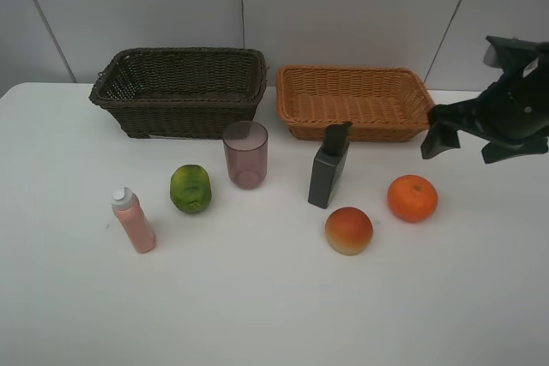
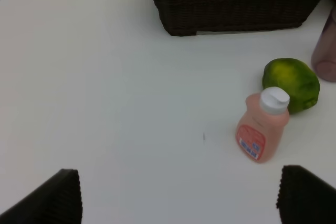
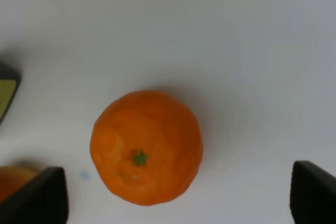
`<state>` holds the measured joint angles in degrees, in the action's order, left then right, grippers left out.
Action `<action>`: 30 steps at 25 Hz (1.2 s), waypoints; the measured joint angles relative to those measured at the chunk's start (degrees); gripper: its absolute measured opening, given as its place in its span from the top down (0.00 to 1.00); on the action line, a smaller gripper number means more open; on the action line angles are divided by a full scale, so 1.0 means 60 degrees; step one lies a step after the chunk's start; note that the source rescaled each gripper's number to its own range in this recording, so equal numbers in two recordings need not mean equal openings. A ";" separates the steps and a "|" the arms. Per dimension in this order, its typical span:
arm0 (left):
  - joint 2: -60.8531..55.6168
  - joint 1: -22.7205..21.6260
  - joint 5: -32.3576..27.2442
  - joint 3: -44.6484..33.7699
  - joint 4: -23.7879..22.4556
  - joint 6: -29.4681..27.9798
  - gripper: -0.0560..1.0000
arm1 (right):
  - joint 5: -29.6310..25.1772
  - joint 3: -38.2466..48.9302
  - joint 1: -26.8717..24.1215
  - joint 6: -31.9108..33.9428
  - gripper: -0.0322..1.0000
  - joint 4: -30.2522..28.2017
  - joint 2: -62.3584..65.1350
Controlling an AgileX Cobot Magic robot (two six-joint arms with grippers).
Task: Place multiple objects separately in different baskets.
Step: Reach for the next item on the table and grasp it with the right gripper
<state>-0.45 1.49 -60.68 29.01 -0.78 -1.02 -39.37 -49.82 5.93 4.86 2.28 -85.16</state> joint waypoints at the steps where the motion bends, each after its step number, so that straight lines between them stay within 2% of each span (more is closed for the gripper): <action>1: 0.0000 0.0000 0.0000 0.0000 0.0000 0.0000 0.03 | 0.0099 0.0000 0.0000 0.0000 0.15 0.0000 -0.0157; 5: 0.0000 0.0000 0.0000 0.0000 0.0000 0.0000 0.03 | 0.0616 0.0000 0.0000 0.0022 0.15 0.0000 -0.0831; 9: 0.0000 0.0000 0.0000 0.0000 0.0000 0.0000 0.03 | 0.1035 0.0000 0.0000 0.0358 0.07 0.0000 -0.1413; 16: 0.0000 0.0000 0.0000 0.0000 0.0000 0.0000 0.03 | 0.1429 -0.0007 0.0000 0.0878 0.05 0.0000 -0.1791; 30: 0.0000 0.0000 0.0000 0.0000 0.0000 0.0000 0.03 | 0.1499 -0.0007 0.0398 0.1008 0.05 0.0329 -0.2487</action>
<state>-0.45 1.49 -60.68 29.01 -0.78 -1.02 -30.38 -49.87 8.32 10.91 4.25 -100.08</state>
